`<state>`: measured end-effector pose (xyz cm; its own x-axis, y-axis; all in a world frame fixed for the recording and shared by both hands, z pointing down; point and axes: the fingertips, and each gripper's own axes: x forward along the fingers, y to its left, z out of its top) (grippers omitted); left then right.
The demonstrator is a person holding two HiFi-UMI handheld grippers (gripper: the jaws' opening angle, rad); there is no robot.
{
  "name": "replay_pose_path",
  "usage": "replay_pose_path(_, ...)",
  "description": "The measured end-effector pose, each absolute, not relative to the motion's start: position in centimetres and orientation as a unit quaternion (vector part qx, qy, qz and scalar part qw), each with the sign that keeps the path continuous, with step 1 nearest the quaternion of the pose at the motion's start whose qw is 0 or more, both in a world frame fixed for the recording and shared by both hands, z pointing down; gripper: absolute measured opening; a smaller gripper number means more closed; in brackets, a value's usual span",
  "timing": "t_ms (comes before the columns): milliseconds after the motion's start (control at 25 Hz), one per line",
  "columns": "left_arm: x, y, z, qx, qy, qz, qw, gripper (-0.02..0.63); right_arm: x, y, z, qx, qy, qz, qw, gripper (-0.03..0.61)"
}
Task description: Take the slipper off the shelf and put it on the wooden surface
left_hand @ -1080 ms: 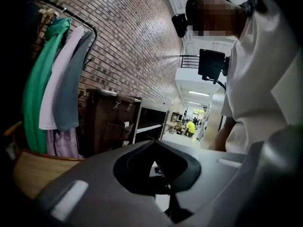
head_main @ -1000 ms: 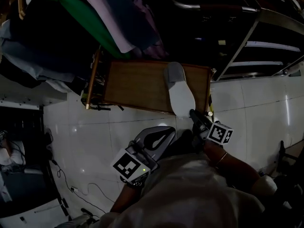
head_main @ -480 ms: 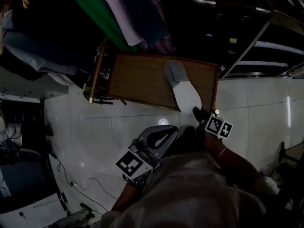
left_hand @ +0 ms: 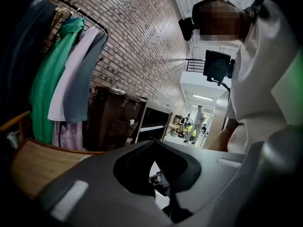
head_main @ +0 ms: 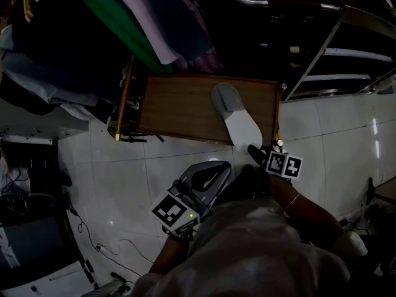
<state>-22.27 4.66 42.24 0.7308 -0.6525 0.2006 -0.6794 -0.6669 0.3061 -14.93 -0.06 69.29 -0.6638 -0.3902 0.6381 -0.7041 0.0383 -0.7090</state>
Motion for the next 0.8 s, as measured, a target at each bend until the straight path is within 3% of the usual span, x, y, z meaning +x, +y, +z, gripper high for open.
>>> replay_pose_path(320, -21.2, 4.1, 41.1, 0.917, -0.365, 0.026, 0.160, -0.003, -14.4, 2.0, 60.0, 0.329, -0.774, 0.525, 0.132, 0.362)
replay_pose_path(560, -18.6, 5.4, 38.7, 0.914, -0.372, 0.022, 0.159, -0.003, -12.7, 2.1, 45.5, 0.247, -0.909, 0.334, 0.022, 0.330)
replay_pose_path(680, -15.9, 7.2, 37.3, 0.914, -0.374, 0.011, 0.159, -0.003, -11.4, 4.8, 40.0, 0.206, -0.949, 0.237, 0.000, 0.327)
replay_pose_path(800, -12.2, 9.8, 37.4, 0.923, -0.358, 0.077, 0.123, -0.003, -9.4, 7.4, 37.3, 0.199, -0.963, 0.182, -0.014, 0.352)
